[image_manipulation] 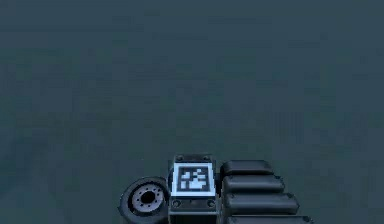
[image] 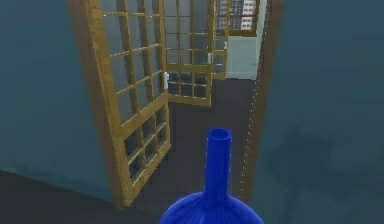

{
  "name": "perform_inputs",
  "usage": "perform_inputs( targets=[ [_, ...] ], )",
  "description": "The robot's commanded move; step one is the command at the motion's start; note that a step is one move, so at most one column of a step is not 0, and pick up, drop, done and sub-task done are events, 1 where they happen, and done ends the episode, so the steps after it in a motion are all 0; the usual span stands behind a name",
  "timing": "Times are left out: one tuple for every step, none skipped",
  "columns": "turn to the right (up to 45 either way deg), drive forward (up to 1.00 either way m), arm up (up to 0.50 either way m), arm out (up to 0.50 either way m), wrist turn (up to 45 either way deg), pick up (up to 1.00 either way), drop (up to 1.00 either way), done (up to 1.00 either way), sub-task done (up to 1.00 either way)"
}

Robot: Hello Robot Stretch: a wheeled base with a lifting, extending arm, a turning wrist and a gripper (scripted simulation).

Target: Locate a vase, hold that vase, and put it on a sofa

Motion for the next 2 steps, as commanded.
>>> perform_inputs(
  targets=[
    [0.0,0.45,0.0,0.0,0.0,0.0,0.0,0.0,0.0],
    [0.0,0.45,0.0,0.0,0.0,0.0,0.0,0.0,0.0]
  ],
)
